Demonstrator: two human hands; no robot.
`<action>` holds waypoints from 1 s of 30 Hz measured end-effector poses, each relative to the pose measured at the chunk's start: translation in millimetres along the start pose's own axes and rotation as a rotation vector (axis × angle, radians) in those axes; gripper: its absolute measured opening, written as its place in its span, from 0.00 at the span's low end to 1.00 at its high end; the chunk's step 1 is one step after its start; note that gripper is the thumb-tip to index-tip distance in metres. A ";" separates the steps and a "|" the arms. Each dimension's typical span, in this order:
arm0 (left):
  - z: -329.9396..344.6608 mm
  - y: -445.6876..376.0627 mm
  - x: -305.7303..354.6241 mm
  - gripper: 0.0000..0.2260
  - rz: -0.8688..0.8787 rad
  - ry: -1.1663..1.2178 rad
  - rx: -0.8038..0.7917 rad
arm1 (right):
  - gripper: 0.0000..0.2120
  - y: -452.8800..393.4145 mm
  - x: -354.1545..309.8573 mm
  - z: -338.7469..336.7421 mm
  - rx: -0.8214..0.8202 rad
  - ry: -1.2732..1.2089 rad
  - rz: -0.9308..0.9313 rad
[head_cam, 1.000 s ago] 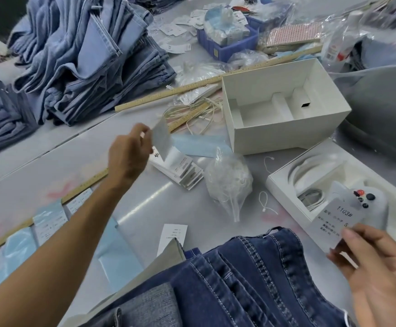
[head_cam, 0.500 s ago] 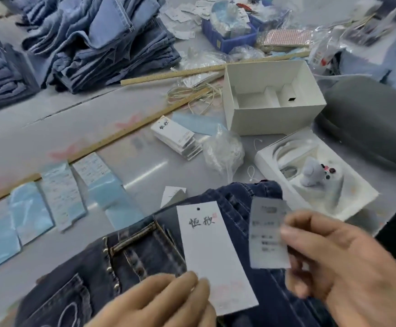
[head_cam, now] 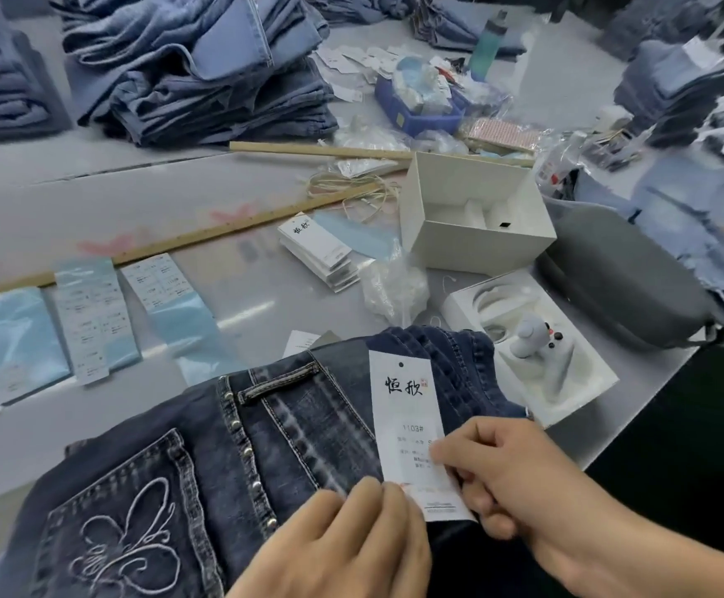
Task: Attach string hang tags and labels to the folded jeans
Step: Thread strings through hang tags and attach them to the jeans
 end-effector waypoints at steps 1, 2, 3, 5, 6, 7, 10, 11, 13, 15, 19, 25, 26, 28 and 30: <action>3.4 -1.0 2.2 0.21 -0.010 -0.025 0.008 | 0.10 -2.0 0.3 0.4 0.009 0.037 -0.022; 3.7 -3.2 3.3 0.20 -0.014 -0.018 0.019 | 0.09 -3.3 -0.5 0.2 0.018 0.094 -0.052; 3.9 -3.9 3.4 0.18 -0.006 0.026 0.046 | 0.09 -5.0 -1.3 -0.6 0.026 0.152 -0.089; 4.6 -8.6 3.0 0.16 0.008 0.094 0.030 | 0.10 -4.6 -5.8 -2.8 0.044 0.272 -0.159; 5.5 -11.4 2.4 0.17 0.010 0.124 0.002 | 0.11 -3.9 -8.5 -4.2 0.051 0.321 -0.182; 7.6 -11.8 2.4 0.19 0.019 0.139 -0.009 | 0.14 -4.4 -10.1 -6.7 0.058 0.351 -0.191; 15.4 -9.2 2.7 0.24 0.022 0.169 -0.066 | 0.25 -9.2 -12.8 -15.3 0.075 0.356 -0.145; 16.9 -9.1 2.1 0.26 0.022 0.182 -0.091 | 0.24 -11.6 -13.8 -15.0 0.060 0.335 -0.141; 15.2 -10.2 -0.8 0.28 0.035 0.243 -0.126 | 0.19 -15.6 -17.8 -8.8 0.003 0.274 -0.153; 13.0 -10.7 -12.7 0.25 0.017 0.309 -0.104 | 0.13 -17.1 -23.7 -3.0 -0.045 0.153 -0.177; 14.1 -11.8 -88.6 0.16 -0.615 1.021 0.257 | 0.09 -10.9 -53.1 -9.5 -0.109 -0.084 -0.376; 45.9 -52.2 -131.9 0.26 -0.907 1.378 0.294 | 0.12 -15.1 -64.4 2.4 -0.239 0.062 -0.573; 47.9 -59.4 -135.6 0.19 -0.891 1.309 0.329 | 0.12 -23.4 -69.3 -6.4 -0.217 0.104 -0.639; 54.8 -74.1 -139.2 0.12 -0.920 1.213 0.392 | 0.09 -52.8 -85.9 -54.8 0.016 0.073 -0.829; 69.1 -84.3 -136.7 0.13 -0.906 1.176 0.374 | 0.03 -100.0 -87.6 -117.1 0.367 0.051 -0.867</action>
Point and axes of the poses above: each hand's wrist, its own y-axis away from the middle knuckle, its own z-axis out of the palm, x = y × z, the point moved 8 cm from there along -y, towards the middle knuckle
